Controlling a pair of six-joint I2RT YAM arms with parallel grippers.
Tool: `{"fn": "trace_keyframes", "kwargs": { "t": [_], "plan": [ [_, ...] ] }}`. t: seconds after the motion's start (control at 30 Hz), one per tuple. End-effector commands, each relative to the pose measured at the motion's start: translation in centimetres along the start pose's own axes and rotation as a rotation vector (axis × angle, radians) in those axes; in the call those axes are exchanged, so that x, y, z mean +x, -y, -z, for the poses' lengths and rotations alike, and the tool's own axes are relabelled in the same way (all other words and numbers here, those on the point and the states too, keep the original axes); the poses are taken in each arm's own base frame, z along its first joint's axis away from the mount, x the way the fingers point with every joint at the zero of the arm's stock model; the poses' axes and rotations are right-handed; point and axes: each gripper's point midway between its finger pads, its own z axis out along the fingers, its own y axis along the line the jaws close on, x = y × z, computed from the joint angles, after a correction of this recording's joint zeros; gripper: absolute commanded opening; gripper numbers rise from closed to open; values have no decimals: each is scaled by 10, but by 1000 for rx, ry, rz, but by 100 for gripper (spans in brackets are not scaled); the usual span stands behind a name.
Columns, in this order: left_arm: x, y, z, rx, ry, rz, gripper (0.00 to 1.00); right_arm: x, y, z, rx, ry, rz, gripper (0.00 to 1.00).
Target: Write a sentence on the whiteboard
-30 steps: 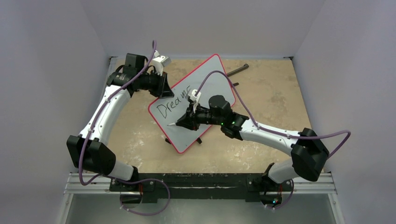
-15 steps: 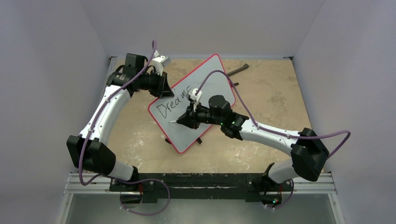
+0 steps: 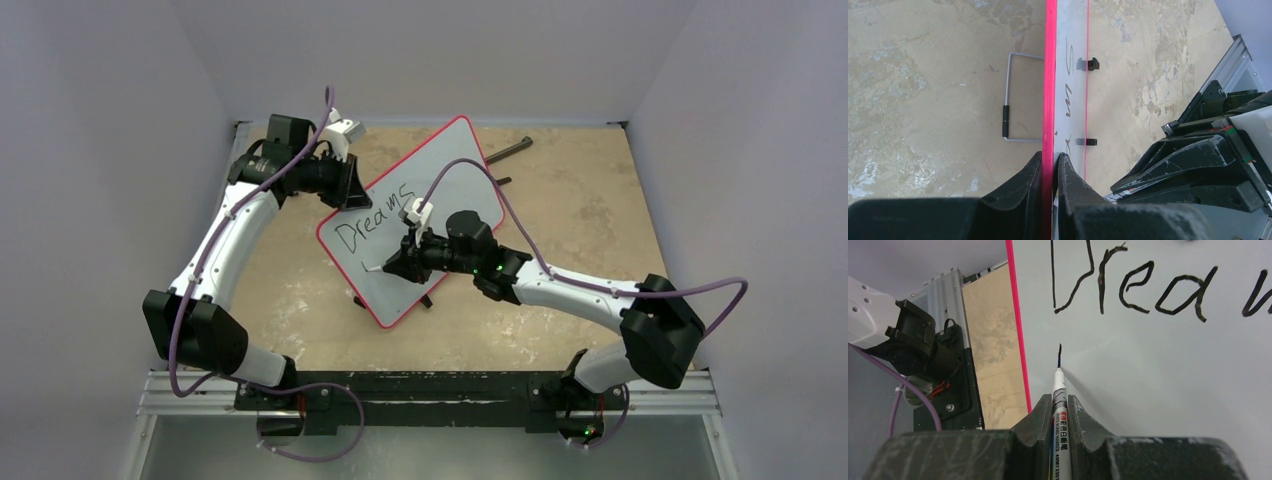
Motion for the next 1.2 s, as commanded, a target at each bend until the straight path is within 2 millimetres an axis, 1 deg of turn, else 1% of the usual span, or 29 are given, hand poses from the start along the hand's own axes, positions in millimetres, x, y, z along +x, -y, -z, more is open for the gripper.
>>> {"fn": "trace_keyframes", "kwargs": {
  "t": [0.0, 0.17, 0.53, 0.73, 0.9, 1.17],
  "plan": [
    [-9, -12, 1, -54, 33, -54, 0, 9, 8, 4, 49, -10, 17, 0],
    [-9, -12, 1, -52, 32, -54, 0, 6, 10, 4, 64, -5, 19, 0],
    [-9, -11, 1, -51, 32, -54, 0, -35, 17, 3, 121, 60, 57, 0],
    [-9, -11, 2, -51, 33, -55, 0, -46, 21, 3, 151, 84, 62, 0],
    [-9, -10, 2, -51, 34, -55, 0, -42, 23, 3, 161, 75, 57, 0],
    [-9, -10, 2, -50, 34, -55, 0, -16, 25, 10, 171, 30, 38, 0]
  ]
}}
